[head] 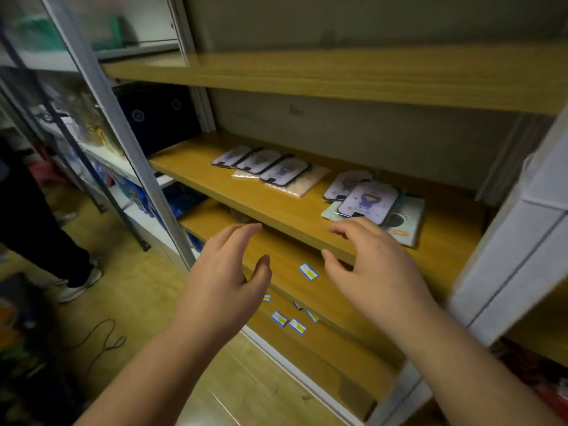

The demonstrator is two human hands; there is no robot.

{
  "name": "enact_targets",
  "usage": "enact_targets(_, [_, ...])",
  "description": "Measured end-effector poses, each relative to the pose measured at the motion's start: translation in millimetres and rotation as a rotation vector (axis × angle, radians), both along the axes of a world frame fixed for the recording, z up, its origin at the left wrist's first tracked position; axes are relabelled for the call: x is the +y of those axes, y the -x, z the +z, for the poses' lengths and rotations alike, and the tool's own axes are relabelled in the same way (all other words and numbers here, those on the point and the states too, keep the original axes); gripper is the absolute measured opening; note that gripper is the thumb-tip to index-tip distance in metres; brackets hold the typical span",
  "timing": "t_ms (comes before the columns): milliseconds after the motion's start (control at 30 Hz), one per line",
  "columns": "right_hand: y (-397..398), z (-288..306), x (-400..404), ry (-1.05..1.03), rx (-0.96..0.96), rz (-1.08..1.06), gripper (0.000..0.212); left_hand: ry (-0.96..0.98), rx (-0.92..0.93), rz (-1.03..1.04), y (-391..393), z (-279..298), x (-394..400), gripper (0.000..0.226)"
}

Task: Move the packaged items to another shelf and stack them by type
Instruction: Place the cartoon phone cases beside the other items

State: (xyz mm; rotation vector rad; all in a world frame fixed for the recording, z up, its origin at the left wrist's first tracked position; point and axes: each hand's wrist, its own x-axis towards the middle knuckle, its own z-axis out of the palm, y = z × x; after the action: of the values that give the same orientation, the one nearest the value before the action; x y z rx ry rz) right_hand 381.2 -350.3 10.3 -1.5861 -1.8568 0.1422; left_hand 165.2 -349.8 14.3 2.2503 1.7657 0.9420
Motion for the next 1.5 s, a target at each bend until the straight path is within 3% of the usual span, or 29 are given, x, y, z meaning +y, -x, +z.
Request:
enact_targets(400, [41,-8,125,0.106,0.002,-0.009,0.038,0.04,-0.033,-0.035,42,-13,145,0.052])
enact_targets(800, [89,-19,213,0.132,-0.017,-0.298,0.036,0.144,0.01,-0.259,72,-34,346,0.047])
enact_targets(867, [99,-20,221,0.129,-0.01,-0.34,0.035,0.147,0.111,-0.262,64,-31,378,0.045])
enact_targets(1000, [114,-25,229,0.152,-0.008,-0.39,0.036,0.218,0.635,-0.14,47,-29,418,0.071])
enact_targets(1067, [118,-27,232,0.161,-0.015,-0.422,0.039,0.189,0.699,-0.14,45,-32,427,0.077])
enact_targets(1300, [122,-29,230,0.128,-0.011,-0.507,0.036,0.187,0.485,-0.256,58,-32,453,0.079])
enact_targets(1400, [120,-32,226,0.152,0.033,-0.535,0.034,0.25,0.228,-0.271,67,-27,455,0.084])
enact_targets(1500, [118,-32,234,0.184,0.148,-0.585,0.032,0.319,-0.124,-0.308,81,-28,450,0.058])
